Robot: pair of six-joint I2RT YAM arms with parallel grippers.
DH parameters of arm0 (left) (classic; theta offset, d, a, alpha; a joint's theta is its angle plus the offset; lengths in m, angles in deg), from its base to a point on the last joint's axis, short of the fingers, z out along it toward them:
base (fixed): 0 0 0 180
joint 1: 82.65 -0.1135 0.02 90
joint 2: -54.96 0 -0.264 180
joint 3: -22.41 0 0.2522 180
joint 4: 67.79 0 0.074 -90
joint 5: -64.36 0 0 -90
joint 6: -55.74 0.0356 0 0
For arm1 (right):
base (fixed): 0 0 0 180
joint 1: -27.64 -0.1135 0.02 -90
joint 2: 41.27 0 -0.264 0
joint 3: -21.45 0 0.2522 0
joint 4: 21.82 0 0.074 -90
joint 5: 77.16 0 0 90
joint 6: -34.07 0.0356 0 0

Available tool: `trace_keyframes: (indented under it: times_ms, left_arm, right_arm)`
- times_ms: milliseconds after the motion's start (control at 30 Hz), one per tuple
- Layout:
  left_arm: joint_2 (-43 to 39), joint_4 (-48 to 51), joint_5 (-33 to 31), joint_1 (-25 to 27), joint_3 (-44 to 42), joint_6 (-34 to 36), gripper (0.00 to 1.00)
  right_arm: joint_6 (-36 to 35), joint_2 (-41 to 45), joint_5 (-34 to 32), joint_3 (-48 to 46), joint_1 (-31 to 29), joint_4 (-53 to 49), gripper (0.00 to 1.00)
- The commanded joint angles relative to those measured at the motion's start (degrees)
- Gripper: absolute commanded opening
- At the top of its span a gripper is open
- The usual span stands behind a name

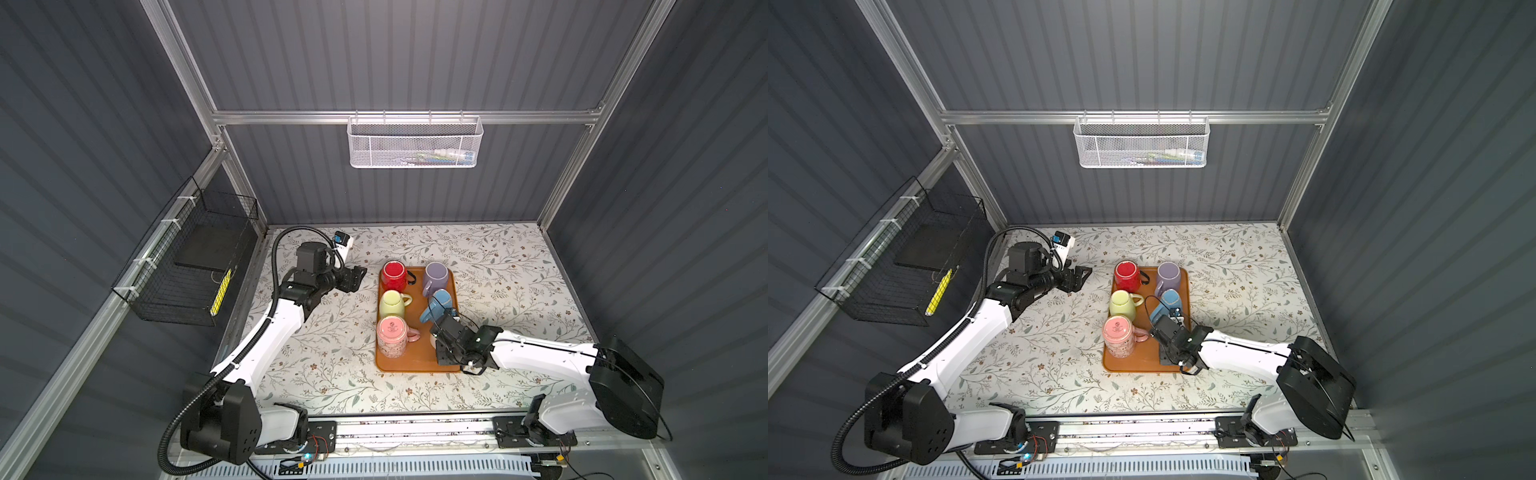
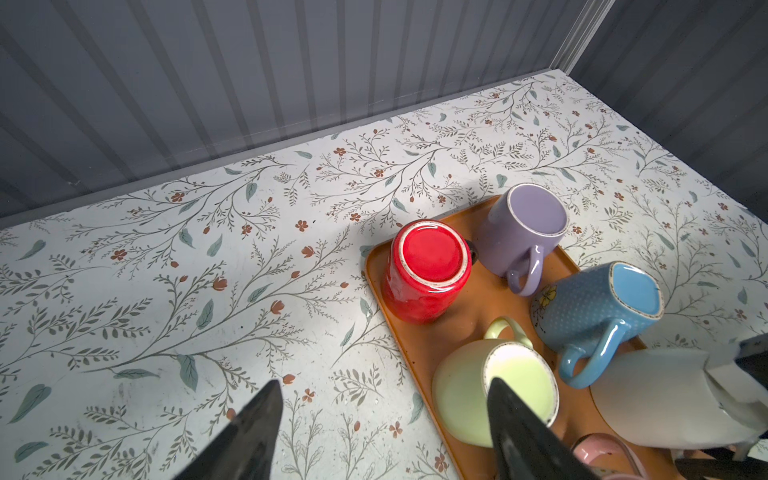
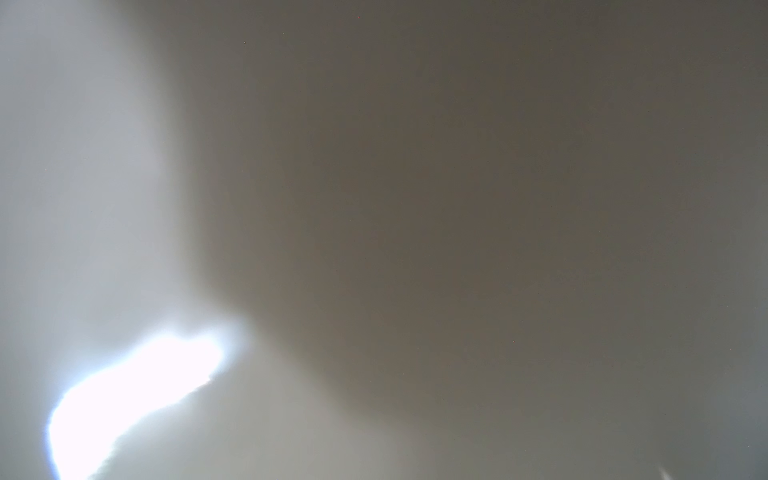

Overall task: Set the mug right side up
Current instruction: 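Lower the right gripper onto the white mug and close on it, then lift the white mug with the right gripper toward the left gripper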

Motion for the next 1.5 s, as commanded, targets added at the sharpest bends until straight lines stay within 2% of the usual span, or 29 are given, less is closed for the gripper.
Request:
trace_keyframes:
  times_ms: [0,333,633,1467]
  left_arm:
    - [-0.6,1.0,0.3,0.3,-0.3,1.3,0.77]
    - [-0.9,1.1,0.3,0.3,-0.5,1.2,0.77]
    - [-1.2,1.0,0.4,0.3,-0.5,1.0,0.77]
    - [0.1,0.2,1.2,0.3,0.1,-0.8,0.76]
  right_arm:
    - [1.3,-0.8,-0.3,-1.5,-0.2,-2.7,0.32]
    - [1.9,0.0,-2.8,-1.4,-0.3,-4.5,0.15]
    - [-0.9,1.9,-4.6,-0.2,-0.2,-5.8,0.01]
    - [-3.5,10.1,-2.2,-2.7,4.6,-2.6,0.00]
